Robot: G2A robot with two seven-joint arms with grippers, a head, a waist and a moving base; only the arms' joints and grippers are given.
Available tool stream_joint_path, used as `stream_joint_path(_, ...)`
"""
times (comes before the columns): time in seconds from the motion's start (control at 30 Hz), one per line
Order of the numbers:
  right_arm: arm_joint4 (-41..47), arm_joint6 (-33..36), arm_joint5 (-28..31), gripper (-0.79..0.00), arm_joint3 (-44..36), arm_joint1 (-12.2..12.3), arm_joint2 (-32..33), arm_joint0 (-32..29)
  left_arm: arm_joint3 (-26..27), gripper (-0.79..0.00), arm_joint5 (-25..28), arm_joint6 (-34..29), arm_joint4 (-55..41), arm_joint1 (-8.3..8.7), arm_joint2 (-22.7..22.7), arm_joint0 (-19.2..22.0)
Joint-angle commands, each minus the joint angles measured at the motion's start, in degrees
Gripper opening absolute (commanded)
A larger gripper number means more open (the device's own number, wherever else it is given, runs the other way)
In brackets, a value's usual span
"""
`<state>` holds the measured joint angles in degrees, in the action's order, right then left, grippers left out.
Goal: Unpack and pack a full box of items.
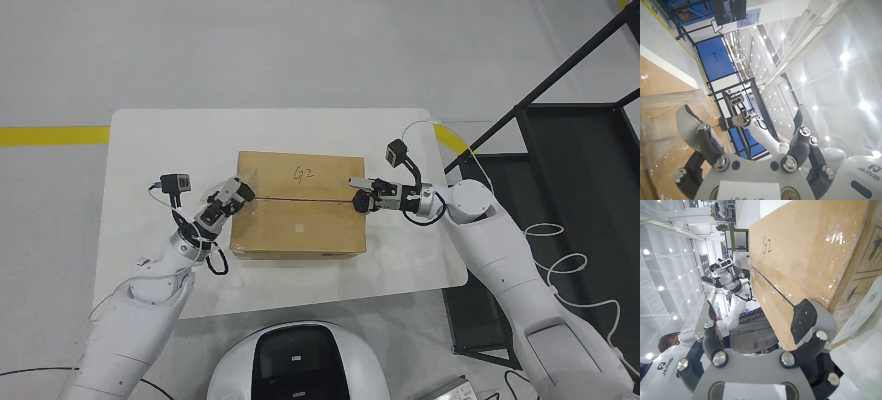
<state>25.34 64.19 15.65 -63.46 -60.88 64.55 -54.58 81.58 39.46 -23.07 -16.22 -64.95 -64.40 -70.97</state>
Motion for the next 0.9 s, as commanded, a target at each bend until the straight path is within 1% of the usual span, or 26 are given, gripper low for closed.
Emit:
stream_joint_path(0.0,0.0,0.0,0.0,0.0,0.0,0.0,0.0,0.0,0.24,0.0,-0.35,-0.64,2.27,-0.1,0.44,0.3)
stream_joint_path(0.23,0.0,0.0,0.0,0.0,0.0,0.0,0.0,0.0,1.04,0.0,-0.09,-2.84,8.27,-0.42,1.94,1.21)
stream_joint_path(0.37,0.0,0.0,0.0,0.0,0.0,0.0,0.0,0.0,1.11,0.0,-0.13,-5.76,8.63,-0.39,2.29,1.59)
stream_joint_path(0.53,0.0,0.0,0.0,0.0,0.0,0.0,0.0,0.0,0.97,0.0,0.48,-7.31,7.93,-0.39,1.99,2.13)
stream_joint_path(0.6,0.0,0.0,0.0,0.0,0.0,0.0,0.0,0.0,1.4,0.0,1.51,-9.75,6.84,-0.26,2.1,1.79)
stream_joint_path(0.7,0.0,0.0,0.0,0.0,0.0,0.0,0.0,0.0,1.2,0.0,0.63,-17.2,4.65,0.27,2.06,2.13)
stream_joint_path(0.77,0.0,0.0,0.0,0.0,0.0,0.0,0.0,0.0,0.99,0.0,0.15,-19.3,3.37,0.51,1.54,2.22)
stream_joint_path(0.87,0.0,0.0,0.0,0.0,0.0,0.0,0.0,0.0,0.87,0.0,-0.02,-20.68,1.99,0.74,0.65,2.47)
